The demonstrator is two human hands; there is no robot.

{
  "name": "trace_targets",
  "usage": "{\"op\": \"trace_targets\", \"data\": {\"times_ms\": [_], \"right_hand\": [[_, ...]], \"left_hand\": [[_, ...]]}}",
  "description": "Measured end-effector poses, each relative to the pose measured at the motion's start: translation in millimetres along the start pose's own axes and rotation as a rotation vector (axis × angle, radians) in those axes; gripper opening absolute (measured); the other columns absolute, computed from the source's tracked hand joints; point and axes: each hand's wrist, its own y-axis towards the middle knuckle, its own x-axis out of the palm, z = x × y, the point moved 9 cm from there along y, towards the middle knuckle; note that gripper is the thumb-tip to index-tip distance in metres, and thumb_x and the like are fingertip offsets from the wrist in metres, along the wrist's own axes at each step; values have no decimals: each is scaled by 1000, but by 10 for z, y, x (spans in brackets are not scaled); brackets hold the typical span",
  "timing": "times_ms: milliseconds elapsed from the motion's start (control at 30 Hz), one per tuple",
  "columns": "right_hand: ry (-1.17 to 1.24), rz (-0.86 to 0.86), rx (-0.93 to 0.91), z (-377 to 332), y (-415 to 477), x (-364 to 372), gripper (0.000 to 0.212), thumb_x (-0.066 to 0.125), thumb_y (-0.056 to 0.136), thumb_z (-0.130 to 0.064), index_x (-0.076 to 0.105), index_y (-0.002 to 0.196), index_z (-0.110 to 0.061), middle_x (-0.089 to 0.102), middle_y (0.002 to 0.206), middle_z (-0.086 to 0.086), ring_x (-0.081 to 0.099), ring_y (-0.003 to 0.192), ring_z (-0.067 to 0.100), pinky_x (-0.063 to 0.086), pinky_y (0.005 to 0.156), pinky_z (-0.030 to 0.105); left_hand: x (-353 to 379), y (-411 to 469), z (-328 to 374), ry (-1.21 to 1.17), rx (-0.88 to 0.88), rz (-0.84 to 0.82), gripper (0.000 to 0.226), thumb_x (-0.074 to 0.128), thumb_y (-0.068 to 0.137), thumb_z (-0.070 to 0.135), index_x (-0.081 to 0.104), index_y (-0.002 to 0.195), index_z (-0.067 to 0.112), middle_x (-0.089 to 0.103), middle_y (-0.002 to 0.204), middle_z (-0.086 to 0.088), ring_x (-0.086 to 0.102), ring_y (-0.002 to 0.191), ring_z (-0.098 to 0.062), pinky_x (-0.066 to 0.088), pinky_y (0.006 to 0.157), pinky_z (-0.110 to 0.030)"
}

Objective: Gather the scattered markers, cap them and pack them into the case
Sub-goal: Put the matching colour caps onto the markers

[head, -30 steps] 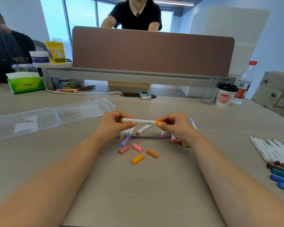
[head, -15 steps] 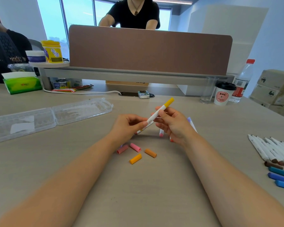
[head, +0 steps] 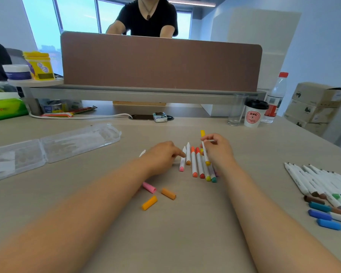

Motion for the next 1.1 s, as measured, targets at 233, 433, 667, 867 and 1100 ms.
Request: {"op": "trace_targets", "data": {"times_ms": [233,433,667,867,1100], "right_hand": [[-31,-44,22,111,18,69,23,49,89,-7,66,92,-21,63,98,-2,58,90,13,42,75,22],[-38,-65,8,101,22,100,19,51,90,-10,66,91,-22,61,92,-4,57,87,11,46,78,23],[-37,-73,21,107,-1,102,19,54,88,-11,67,89,-24,66,97,1,60,87,13,51,85,30],[-114,-155,-38,37,-63,207,17,57,88,-14,69,95,-23,59,85,-2,53,71,6,43,69,14],[-432,-323,-98,-37,-233,527,23,54,89,-23,67,107,-29,57,95,-9,61,68,15,49,58,23]], "left_hand": [[88,406,61,29,-134,43,31,45,96,32,60,120,21,52,115,-7,52,103,-22,41,83,-29],[168,536,-45,37,-292,12,31,54,89,40,66,91,11,60,81,-4,54,77,-16,39,63,-25],[142,471,-110,12,-405,-14,33,68,77,37,48,64,14,48,65,-1,45,60,-12,35,51,-23],[4,219,-279,123,-451,-30,32,69,76,33,48,62,13,48,65,-1,51,68,-18,40,58,-25],[-159,-199,-622,-130,-527,25,24,68,78,29,66,83,6,62,77,-8,55,67,-19,44,59,-27]]}}
